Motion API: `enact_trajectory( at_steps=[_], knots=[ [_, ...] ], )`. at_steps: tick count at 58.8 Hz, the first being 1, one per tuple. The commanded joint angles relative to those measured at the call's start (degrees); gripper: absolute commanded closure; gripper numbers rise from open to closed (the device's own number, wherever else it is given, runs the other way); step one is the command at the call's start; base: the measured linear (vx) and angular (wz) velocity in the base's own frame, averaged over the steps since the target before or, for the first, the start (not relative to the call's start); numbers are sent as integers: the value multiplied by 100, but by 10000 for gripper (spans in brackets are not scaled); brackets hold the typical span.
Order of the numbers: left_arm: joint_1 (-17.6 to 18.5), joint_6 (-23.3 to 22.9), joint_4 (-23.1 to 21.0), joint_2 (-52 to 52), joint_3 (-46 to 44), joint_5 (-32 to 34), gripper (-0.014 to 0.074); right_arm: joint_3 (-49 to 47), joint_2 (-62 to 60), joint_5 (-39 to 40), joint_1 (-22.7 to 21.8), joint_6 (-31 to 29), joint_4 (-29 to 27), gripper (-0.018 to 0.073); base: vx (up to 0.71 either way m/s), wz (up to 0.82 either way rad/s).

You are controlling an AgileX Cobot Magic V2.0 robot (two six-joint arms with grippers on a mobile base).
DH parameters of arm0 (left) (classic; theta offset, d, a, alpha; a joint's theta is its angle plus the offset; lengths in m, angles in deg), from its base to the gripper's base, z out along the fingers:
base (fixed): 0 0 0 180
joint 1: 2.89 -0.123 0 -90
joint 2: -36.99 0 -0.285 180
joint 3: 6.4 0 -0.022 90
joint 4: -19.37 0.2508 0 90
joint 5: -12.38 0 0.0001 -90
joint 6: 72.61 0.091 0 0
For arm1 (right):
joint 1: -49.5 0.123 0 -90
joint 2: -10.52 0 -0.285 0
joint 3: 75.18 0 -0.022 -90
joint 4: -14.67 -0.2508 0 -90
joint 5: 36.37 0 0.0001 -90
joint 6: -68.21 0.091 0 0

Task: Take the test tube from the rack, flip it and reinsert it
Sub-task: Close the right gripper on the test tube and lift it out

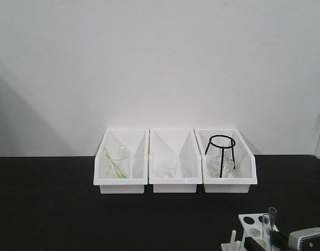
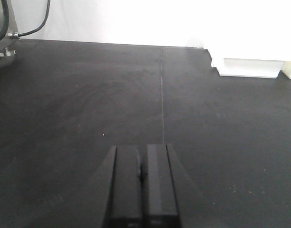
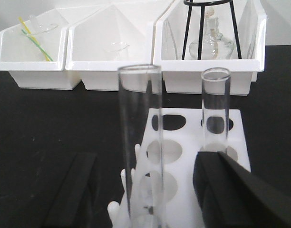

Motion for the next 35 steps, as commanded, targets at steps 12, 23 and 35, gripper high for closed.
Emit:
enact_trajectory(
  at_steps=[12,23,35],
  knots=[
    [42,2,-20,63,-1,499,603,-397,-1,376,-23,-37,56,80,0,0],
    [42,2,-20,63,-1,499,603,-437,-1,106,-23,1,85,86,0,0],
    [42,2,-20,63,-1,499,603,-437,-1,132,-23,-38,91,235,0,0]
  ],
)
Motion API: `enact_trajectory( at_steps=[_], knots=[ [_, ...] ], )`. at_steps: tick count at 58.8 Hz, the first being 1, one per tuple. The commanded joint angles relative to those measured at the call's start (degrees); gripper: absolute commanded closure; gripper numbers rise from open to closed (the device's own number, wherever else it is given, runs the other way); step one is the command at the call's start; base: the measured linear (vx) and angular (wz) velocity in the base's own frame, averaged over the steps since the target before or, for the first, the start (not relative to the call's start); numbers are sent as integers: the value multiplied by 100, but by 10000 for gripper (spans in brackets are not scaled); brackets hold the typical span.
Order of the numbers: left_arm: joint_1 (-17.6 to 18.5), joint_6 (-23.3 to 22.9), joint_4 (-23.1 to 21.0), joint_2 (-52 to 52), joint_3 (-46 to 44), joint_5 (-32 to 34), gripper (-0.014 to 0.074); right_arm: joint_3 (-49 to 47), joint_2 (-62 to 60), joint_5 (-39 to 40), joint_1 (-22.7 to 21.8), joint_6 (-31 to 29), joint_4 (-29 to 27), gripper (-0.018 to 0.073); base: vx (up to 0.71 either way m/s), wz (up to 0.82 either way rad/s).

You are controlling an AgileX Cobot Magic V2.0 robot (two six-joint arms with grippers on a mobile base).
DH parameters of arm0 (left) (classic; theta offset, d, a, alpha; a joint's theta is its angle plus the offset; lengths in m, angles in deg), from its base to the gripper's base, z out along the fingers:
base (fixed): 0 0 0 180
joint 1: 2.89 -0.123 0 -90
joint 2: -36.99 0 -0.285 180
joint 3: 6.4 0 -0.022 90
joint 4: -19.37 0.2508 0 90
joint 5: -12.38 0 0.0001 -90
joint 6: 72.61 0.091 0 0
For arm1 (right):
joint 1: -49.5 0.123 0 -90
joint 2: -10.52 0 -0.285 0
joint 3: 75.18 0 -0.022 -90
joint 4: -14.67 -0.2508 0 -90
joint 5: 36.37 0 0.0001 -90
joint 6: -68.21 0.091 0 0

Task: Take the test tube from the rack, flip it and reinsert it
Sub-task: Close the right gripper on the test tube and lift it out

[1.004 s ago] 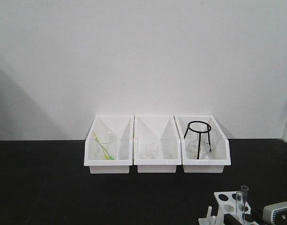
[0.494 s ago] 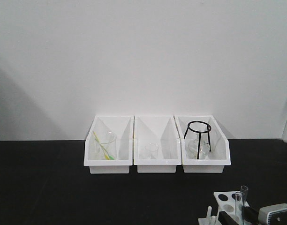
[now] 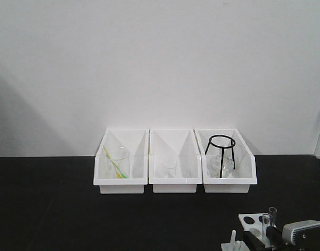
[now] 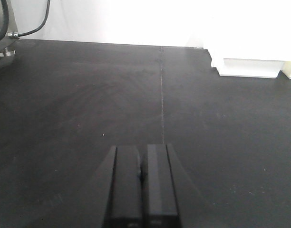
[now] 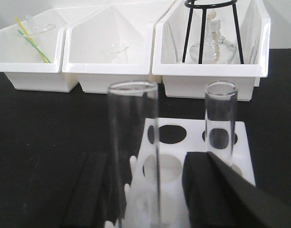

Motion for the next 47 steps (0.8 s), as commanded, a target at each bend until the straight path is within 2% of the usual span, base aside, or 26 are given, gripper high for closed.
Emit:
enact_trajectory(
  at_steps=[1,17,34,47],
  knots=[
    [42,2,-20,63,-1,499,603,-102,-156,350,-23,-44,30,252,0,0],
    [42,2,-20,63,-1,499,603,-102,-207,745,-23,-44,77,576,0,0],
    [42,2,-20,63,-1,499,603,-102,-1142,452,-23,-44,132,573,0,0],
    [42,2,-20,63,-1,499,603,-102,-2408,-572,-23,271,138,573,0,0]
  ],
)
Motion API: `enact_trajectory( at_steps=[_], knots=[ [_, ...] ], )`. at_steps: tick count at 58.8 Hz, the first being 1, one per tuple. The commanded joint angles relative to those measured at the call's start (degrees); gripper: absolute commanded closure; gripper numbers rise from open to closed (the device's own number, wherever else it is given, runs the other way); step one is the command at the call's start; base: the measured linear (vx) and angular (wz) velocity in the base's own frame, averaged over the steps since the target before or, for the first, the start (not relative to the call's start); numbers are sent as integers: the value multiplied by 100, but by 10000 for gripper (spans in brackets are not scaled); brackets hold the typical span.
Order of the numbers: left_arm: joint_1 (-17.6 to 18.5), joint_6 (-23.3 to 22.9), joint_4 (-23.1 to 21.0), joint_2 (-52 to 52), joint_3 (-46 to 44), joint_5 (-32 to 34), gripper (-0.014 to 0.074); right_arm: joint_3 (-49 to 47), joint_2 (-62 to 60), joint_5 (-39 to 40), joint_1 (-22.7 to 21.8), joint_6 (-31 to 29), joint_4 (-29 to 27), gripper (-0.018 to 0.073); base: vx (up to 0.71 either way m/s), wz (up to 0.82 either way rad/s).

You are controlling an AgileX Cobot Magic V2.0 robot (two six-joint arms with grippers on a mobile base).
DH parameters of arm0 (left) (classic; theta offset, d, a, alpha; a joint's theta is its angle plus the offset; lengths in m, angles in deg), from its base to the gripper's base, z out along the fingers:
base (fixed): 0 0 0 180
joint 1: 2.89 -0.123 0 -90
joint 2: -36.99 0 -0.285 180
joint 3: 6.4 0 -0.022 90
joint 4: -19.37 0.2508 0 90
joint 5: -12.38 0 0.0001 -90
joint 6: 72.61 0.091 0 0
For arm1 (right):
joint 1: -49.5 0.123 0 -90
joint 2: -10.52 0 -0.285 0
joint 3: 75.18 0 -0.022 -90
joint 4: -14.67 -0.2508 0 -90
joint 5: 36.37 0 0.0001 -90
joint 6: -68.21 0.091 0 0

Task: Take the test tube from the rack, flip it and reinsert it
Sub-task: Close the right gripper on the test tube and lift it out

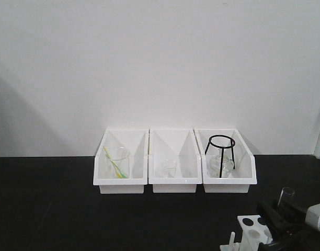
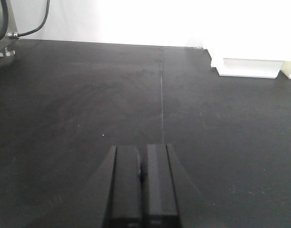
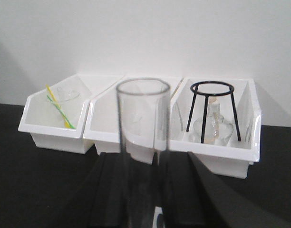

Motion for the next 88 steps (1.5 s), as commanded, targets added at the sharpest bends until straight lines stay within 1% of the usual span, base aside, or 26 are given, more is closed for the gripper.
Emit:
enact_trajectory(
  at_steps=[1,6,11,14,19,20,27,31,37,38,44,47,52,53,56,58,60,61,63,72,74,77,88],
  knots=[
    [42,2,-20,63,-1,499,603,-120,-631,-41,-23,139,2,573,0,0],
    [42,2,-20,63,-1,499,603,-140,-1080,-485,-23,223,2,573,0,0],
    [42,2,-20,63,-1,499,603,-308,-1477,-1137,-23,544,16,571,0,0],
    [42,2,-20,63,-1,499,603,-568,-1702,-1704,-23,691,146,571,0,0],
    [42,2,-20,63,-1,499,603,-954,-1956,-2321,-23,748,385,571,0,0],
    [42,2,-20,63,-1,499,603,-1060,-2005,-2547,-23,778,444,570,0,0],
    [42,2,-20,63,-1,499,603,-1589,-2204,-3282,-18,861,608,568,0,0],
    [42,2,-20,63,-1,499,603,-1801,-2250,-3548,-18,848,784,568,0,0],
    [42,2,-20,63,-1,499,603,-2044,-2250,-3955,-18,789,1560,568,0,0],
    [42,2,-20,63,-1,499,603,-2092,-2250,-4080,-18,789,1872,568,0,0],
    [42,2,-20,63,-1,499,603,-2229,-2250,-4401,-18,789,3002,568,0,0],
    [42,2,-20,63,-1,499,603,-2270,-2250,-4522,-18,789,3777,568,0,0],
    [42,2,-20,63,-1,499,603,-2283,-2250,-4559,-18,789,4873,568,0,0],
    [42,2,-20,63,-1,499,603,-2283,-2250,-4559,-18,789,5250,568,0,0],
    [42,2,-20,63,-1,499,603,-2283,-2250,-4553,-18,789,5791,568,0,0],
    [42,2,-20,63,-1,499,603,-2283,-2250,-4509,-18,789,6286,568,0,0],
    [42,2,-20,63,-1,499,603,-2283,-2250,-4487,-18,789,6519,568,0,0],
    [42,2,-20,63,-1,499,603,-2283,-2250,-4473,-18,789,6800,568,0,0],
    [42,2,-20,63,-1,499,603,-2283,-2250,-4453,-18,789,7102,568,0,0],
    [42,2,-20,63,-1,499,603,-2283,-2250,-4402,-18,789,8191,568,0,0],
    [42,2,-20,63,-1,499,603,-2283,-2250,-4402,-18,796,8321,568,0,0],
    [42,2,-20,63,-1,499,603,-2283,-2250,-4402,-18,929,8306,568,0,0],
    [42,2,-20,63,-1,499,603,-2283,-2250,-4402,-18,2147,7590,568,0,0]
  ],
)
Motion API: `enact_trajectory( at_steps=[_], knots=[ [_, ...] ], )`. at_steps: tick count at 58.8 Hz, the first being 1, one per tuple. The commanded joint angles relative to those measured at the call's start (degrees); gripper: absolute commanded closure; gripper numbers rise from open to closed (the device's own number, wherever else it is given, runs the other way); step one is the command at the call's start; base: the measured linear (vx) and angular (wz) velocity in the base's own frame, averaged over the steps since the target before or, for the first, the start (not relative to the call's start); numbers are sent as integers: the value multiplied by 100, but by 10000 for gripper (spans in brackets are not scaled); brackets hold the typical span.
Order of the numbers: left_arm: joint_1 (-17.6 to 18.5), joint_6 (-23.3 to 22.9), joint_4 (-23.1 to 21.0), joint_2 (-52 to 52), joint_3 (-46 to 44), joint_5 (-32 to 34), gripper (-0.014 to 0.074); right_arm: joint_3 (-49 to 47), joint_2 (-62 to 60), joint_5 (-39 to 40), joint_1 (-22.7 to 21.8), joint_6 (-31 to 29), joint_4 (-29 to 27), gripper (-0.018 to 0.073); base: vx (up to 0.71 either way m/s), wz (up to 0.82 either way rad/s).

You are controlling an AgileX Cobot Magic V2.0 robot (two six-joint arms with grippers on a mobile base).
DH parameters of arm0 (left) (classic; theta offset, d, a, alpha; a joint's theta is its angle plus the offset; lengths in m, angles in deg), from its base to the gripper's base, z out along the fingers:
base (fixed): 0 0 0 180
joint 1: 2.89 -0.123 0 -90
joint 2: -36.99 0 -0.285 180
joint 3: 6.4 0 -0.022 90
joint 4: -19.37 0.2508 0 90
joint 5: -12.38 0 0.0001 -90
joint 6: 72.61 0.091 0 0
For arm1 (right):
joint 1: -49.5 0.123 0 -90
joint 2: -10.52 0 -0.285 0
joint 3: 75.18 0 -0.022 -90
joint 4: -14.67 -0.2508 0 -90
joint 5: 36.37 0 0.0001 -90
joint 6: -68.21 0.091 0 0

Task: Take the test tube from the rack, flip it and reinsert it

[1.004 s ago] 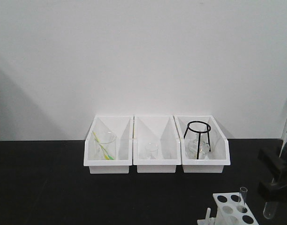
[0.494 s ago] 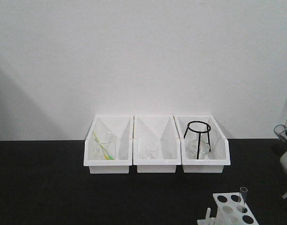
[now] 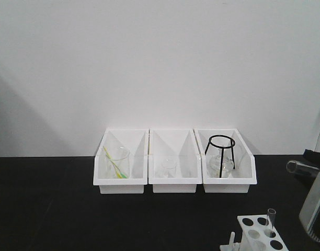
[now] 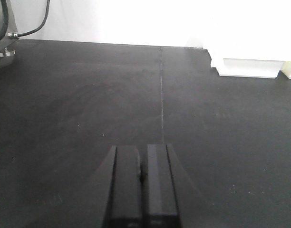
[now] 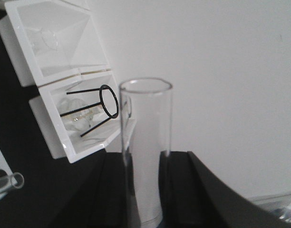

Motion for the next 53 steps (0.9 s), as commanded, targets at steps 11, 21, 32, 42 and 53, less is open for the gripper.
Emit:
enact_trajectory(
  at_steps=[11,21,32,42,53],
  knots=[
    [42,2,-20,63,-1,499,603,-227,-89,-72,-18,1740,-1543,568,0,0],
    [42,2,-20,63,-1,499,603,-227,-83,-66,-24,2604,-2546,568,0,0],
    [42,2,-20,63,-1,499,603,-17,133,597,-35,2921,-3704,568,0,0],
    [42,2,-20,63,-1,499,603,434,466,1490,-35,1767,-5016,568,0,0],
    [42,2,-20,63,-1,499,603,1046,971,3257,-12,-665,-8100,568,0,0]
  ],
)
